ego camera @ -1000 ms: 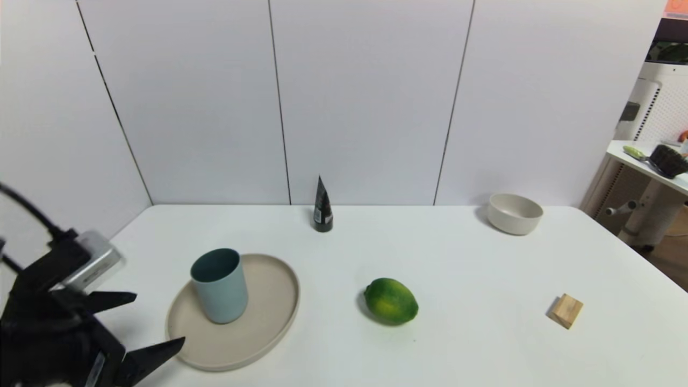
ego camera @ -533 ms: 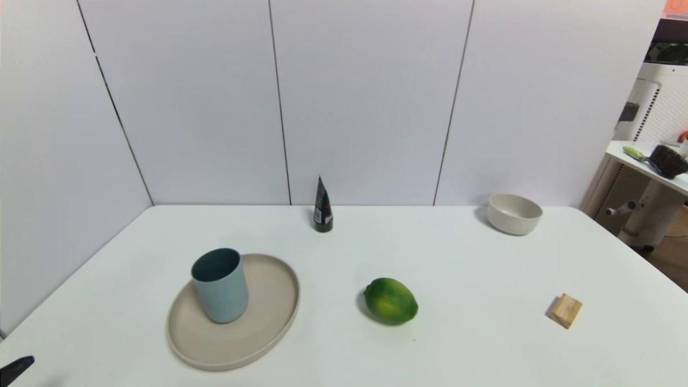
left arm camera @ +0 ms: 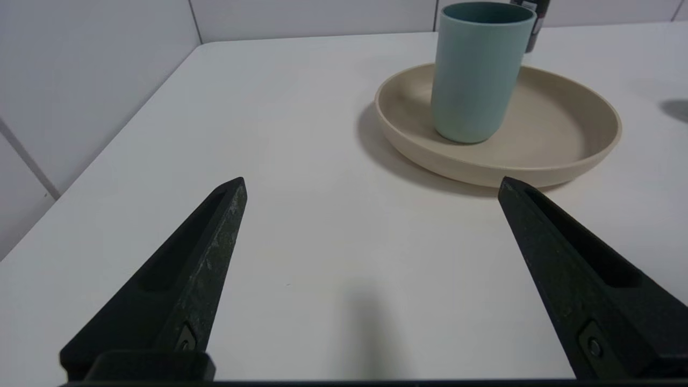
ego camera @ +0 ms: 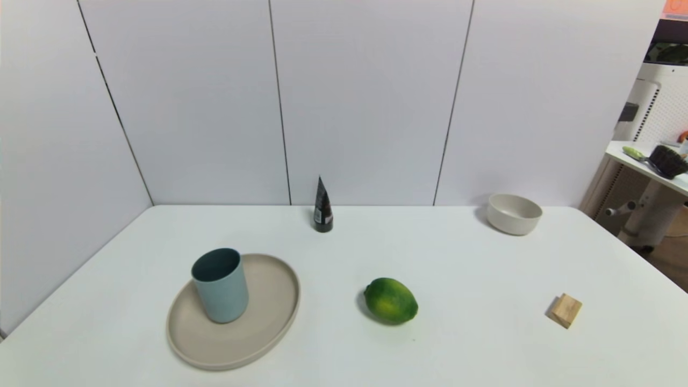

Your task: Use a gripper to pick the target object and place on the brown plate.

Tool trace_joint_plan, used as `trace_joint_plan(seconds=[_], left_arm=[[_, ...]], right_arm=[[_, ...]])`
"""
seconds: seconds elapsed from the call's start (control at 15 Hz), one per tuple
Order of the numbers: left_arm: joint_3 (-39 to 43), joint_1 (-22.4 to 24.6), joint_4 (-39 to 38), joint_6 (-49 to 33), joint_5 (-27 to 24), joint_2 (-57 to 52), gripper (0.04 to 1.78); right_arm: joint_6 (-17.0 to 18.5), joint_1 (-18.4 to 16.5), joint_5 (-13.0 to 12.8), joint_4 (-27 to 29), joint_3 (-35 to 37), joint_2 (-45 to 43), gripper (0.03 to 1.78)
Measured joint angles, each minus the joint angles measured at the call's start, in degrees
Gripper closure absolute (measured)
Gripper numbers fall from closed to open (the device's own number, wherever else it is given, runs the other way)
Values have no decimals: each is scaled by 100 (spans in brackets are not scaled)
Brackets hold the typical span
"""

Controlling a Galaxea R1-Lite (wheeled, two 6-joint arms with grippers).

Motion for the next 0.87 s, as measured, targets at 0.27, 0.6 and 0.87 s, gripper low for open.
trace_joint_plan(seconds=[0.27, 0.6, 0.87], left_arm=[[2, 0, -2, -56, 33, -73, 13], [2, 0, -2, -59, 30, -82, 13], [2, 2, -2, -59, 30, -82, 13]], right_arm=[[-10, 0, 0, 0, 0, 0, 11], [1, 0, 0, 0, 0, 0, 11], [-2, 0, 0, 0, 0, 0, 11]])
